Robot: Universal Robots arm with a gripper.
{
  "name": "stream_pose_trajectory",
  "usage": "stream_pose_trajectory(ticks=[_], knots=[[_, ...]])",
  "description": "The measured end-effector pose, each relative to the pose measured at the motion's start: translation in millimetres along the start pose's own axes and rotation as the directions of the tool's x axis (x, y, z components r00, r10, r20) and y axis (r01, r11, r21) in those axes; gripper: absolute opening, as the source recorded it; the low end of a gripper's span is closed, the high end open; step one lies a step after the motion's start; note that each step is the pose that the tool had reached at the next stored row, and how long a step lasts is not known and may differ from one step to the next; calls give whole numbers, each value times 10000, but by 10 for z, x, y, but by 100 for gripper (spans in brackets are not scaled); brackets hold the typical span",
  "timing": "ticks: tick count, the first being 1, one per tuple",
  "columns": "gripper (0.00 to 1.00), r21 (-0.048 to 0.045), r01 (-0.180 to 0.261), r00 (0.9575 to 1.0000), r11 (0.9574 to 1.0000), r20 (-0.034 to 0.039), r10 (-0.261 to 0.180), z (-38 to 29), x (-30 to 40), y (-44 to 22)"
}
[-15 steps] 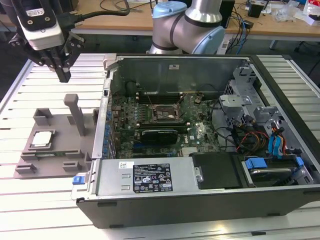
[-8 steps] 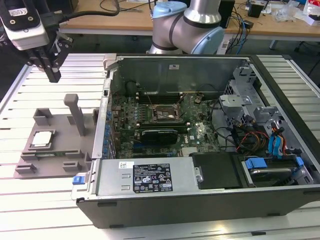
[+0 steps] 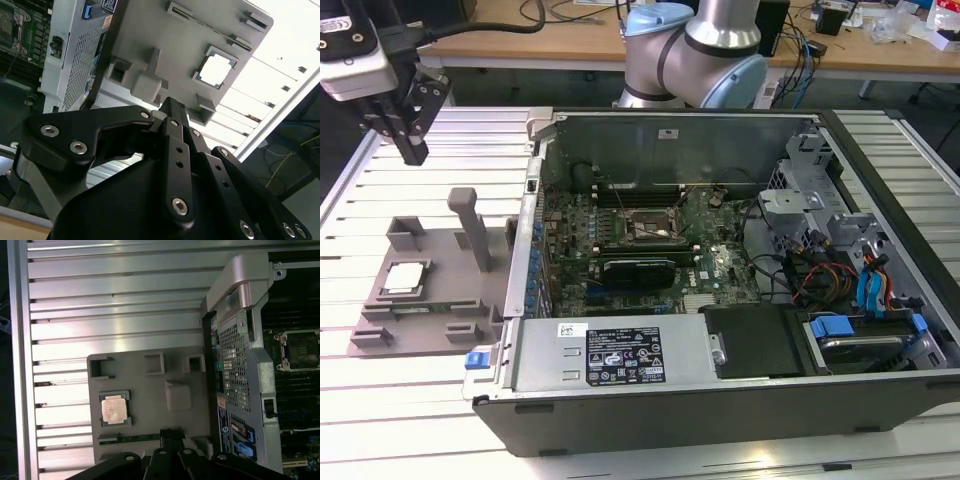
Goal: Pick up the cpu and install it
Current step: 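Reach for the cpu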
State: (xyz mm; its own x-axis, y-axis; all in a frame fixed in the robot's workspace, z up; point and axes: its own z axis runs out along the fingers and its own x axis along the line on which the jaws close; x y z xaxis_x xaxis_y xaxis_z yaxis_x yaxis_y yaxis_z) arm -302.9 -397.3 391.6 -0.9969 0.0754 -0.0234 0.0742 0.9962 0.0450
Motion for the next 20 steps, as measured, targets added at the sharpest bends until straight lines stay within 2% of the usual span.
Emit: stream_pose_trajectory(ticks=[7, 10, 20], knots=[[11, 0, 0, 10000, 10000, 0, 0, 16, 140, -2], [11, 0, 0, 10000, 10000, 0, 0, 35, 263, 1], [11, 1, 1, 10000, 10000, 0, -1, 43, 509, 6]])
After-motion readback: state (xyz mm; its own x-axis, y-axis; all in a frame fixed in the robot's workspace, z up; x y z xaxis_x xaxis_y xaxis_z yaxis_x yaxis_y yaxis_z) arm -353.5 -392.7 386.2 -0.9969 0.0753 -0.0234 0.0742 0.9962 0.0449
